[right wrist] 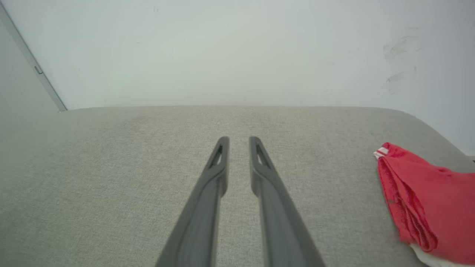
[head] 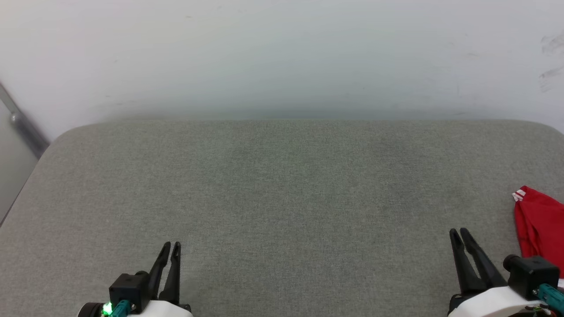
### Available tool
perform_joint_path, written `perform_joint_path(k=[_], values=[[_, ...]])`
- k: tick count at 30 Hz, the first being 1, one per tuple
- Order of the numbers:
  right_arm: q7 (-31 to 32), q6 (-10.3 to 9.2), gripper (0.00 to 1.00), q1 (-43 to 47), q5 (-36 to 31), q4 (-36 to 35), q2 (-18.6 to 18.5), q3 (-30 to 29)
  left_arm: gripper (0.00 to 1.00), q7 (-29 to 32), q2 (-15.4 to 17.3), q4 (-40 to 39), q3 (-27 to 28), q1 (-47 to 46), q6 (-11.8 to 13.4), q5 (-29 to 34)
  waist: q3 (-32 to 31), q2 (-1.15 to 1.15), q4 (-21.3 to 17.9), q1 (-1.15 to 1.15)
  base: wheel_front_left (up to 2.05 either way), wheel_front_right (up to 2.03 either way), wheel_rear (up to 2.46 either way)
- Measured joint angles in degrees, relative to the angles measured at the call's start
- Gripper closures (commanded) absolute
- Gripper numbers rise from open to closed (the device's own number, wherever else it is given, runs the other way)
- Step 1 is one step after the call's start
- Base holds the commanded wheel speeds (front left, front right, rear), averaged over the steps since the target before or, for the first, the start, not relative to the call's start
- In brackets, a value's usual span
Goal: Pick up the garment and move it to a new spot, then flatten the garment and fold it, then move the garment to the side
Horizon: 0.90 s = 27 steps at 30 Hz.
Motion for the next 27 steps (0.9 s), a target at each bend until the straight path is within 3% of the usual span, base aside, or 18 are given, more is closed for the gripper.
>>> perform_joint_path(k=[27], values=[[1.16, -0.01, 1.00, -2.88, 27.88, 6.31, -0.33, -0.44, 1.00, 6.86, -1.72, 1.60, 3.67, -1.47, -1.90, -26.28, 0.58, 0.00, -0.73, 0.01, 0.00, 0.00, 0.00]])
